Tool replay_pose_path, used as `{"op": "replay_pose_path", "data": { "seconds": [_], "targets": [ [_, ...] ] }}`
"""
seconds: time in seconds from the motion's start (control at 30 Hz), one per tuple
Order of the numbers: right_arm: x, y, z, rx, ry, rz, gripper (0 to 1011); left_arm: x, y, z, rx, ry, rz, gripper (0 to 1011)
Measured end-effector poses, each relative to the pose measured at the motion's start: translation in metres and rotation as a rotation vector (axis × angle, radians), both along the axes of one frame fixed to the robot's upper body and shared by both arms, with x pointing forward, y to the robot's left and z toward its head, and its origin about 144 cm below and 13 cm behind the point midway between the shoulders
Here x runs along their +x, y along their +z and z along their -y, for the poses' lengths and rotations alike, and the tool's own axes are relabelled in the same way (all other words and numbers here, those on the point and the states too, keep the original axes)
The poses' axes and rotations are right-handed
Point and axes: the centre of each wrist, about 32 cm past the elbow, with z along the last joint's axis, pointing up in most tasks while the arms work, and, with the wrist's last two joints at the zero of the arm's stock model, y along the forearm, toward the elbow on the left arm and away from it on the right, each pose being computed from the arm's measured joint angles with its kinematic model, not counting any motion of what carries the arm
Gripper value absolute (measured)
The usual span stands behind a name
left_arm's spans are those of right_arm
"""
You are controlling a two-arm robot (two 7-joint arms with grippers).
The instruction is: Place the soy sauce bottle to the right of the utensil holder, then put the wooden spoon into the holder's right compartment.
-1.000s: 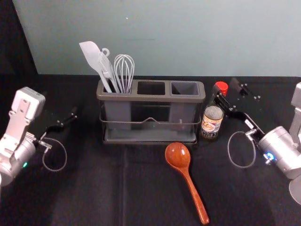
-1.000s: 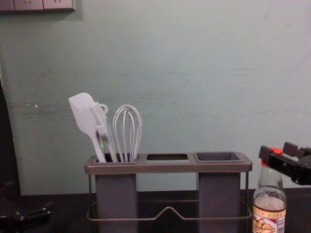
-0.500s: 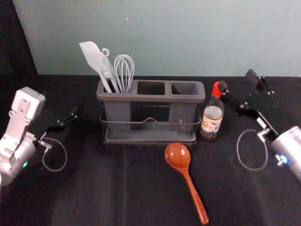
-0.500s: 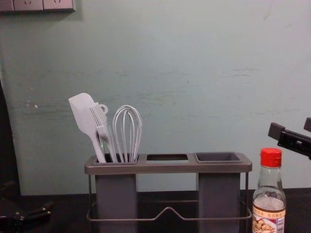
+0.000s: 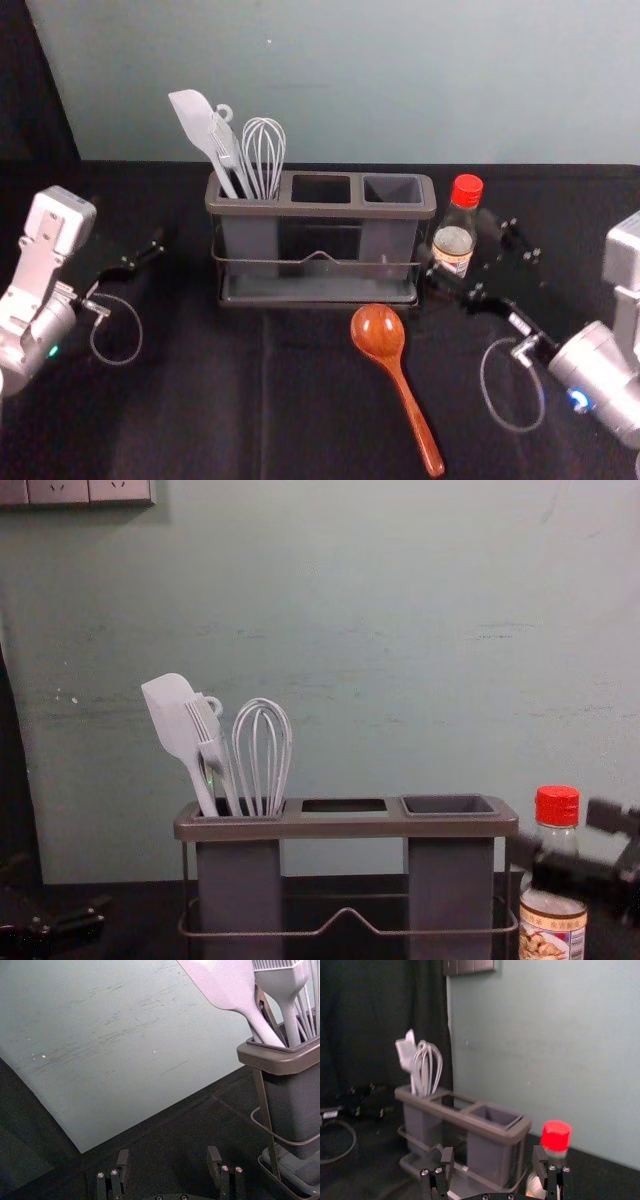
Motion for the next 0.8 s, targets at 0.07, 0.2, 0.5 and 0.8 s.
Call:
{"op": "replay_pose_path", "data": {
  "seconds": [0.07, 0.2, 0.5, 0.8],
  "targets": [
    [-0.004, -0.005, -0.006, -0.014, -0.001, -0.031, 1003, 0.000, 0.000, 0.000, 0.000, 0.000, 0.000, 1000],
    [-0.009, -0.013, -0.016, -0.040, -0.015, -0.093, 1003, 0.000, 0.000, 0.000, 0.000, 0.000, 0.000, 1000],
    [-0.014, -0.024, -0.031, -0.100, -0.035, -0.174, 1002, 0.000, 0.000, 0.000, 0.000, 0.000, 0.000, 1000],
    [-0.014, -0.025, -0.031, -0.091, -0.026, -0.171, 1002, 0.000, 0.000, 0.000, 0.000, 0.000, 0.000, 1000]
  ]
}}
